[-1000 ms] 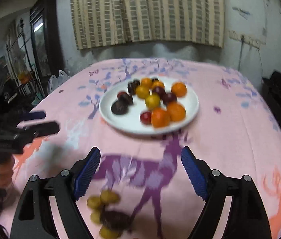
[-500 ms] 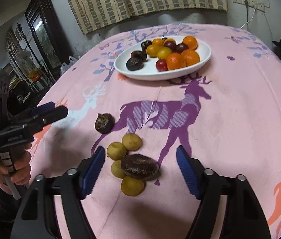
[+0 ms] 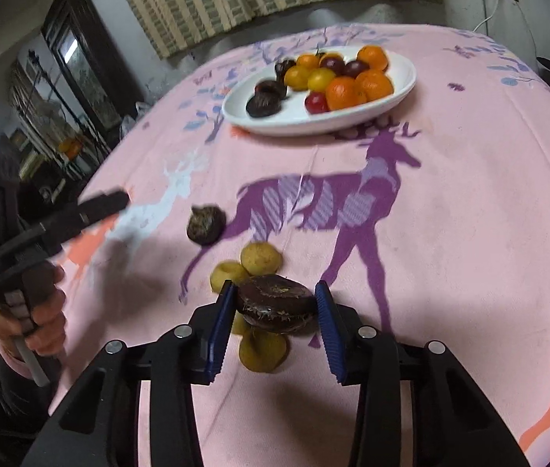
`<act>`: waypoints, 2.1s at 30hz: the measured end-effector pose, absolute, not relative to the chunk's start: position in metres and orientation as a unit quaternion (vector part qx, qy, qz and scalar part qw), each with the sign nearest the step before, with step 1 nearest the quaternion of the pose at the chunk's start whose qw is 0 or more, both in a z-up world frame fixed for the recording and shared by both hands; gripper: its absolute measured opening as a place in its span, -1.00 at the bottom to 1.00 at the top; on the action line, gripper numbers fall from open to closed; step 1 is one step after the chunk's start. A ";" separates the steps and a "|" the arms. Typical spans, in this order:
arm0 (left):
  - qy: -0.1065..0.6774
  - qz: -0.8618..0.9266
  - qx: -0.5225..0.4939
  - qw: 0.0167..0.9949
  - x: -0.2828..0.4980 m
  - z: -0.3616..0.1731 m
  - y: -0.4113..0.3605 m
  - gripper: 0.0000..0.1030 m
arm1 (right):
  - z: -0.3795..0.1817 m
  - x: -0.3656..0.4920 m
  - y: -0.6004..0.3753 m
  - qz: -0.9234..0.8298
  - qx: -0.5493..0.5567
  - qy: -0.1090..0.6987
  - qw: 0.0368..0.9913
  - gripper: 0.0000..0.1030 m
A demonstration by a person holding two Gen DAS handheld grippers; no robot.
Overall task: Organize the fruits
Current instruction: 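Grasp a dark lychee with the right tool while the left tool grasps another lychee, then carry the lychee in the left tool while the right tool carries its lychee onto the plate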
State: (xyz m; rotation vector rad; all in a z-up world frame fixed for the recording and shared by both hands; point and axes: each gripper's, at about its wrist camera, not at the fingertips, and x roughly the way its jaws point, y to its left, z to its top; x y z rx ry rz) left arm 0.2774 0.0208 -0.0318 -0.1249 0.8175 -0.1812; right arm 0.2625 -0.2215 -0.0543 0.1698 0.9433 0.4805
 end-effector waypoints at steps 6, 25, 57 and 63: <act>0.388 -0.129 0.019 0.912 0.274 -0.043 -0.019 0.58 | -0.043 0.260 -0.238 0.212 0.109 0.427 0.872 -0.18; 0.432 -0.157 0.065 0.886 0.296 -0.077 -0.055 -0.27 | -0.034 0.255 -0.248 0.215 0.116 0.404 0.882 -0.18; 0.369 -0.087 0.022 0.925 0.438 0.003 -0.032 0.86 | -0.006 0.409 -0.214 0.197 0.057 0.331 0.921 0.43; 0.384 -0.080 -0.019 0.920 0.345 0.002 -0.004 0.91 | -0.002 0.332 -0.206 0.214 0.018 0.346 0.913 0.45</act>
